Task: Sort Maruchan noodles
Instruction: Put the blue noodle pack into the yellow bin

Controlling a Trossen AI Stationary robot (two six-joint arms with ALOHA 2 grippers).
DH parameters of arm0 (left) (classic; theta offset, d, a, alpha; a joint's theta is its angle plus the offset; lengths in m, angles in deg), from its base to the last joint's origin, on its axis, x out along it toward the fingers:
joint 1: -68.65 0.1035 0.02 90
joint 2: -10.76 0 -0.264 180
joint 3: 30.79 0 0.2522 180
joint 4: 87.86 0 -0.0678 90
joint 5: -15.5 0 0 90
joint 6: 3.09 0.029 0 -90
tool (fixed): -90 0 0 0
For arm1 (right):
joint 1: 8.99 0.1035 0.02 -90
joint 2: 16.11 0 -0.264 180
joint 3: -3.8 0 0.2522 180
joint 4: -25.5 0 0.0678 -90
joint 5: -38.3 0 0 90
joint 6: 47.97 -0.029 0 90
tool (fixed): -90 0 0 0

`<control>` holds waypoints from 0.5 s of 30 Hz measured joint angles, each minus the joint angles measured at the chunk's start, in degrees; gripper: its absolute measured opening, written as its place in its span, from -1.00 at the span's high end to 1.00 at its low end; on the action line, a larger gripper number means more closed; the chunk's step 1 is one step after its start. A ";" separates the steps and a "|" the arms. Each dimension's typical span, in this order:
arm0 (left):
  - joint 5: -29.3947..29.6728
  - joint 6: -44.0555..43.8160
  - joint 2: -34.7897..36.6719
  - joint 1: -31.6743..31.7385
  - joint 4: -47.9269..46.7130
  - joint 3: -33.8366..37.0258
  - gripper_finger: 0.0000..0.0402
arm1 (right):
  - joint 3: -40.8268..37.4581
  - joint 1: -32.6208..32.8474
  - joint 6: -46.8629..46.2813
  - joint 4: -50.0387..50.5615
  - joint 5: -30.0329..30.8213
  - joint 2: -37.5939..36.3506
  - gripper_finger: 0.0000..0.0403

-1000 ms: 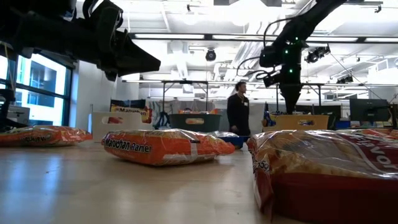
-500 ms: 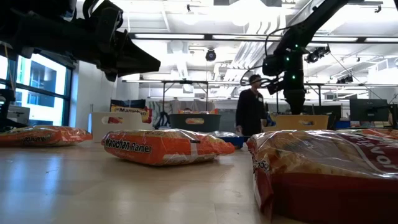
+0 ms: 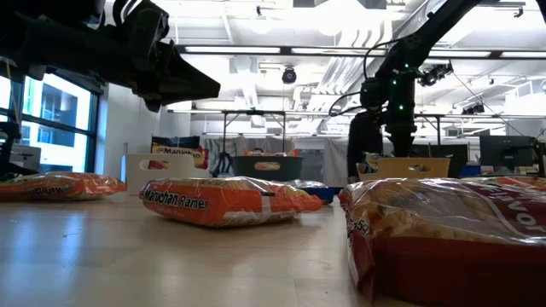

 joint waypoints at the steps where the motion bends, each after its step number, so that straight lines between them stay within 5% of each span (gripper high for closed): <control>1: 0.00 0.00 0.02 0.00 0.00 0.00 0.60 | 0.00 0.00 0.35 0.04 -0.13 0.00 0.81; 3: 0.01 -0.02 0.02 0.00 -0.01 0.00 0.60 | 0.00 0.01 1.07 0.07 -0.16 0.02 0.95; 15: 0.02 0.00 0.02 -0.01 -0.04 0.00 0.60 | -0.07 3.47 1.43 0.24 1.58 -4.75 0.98</control>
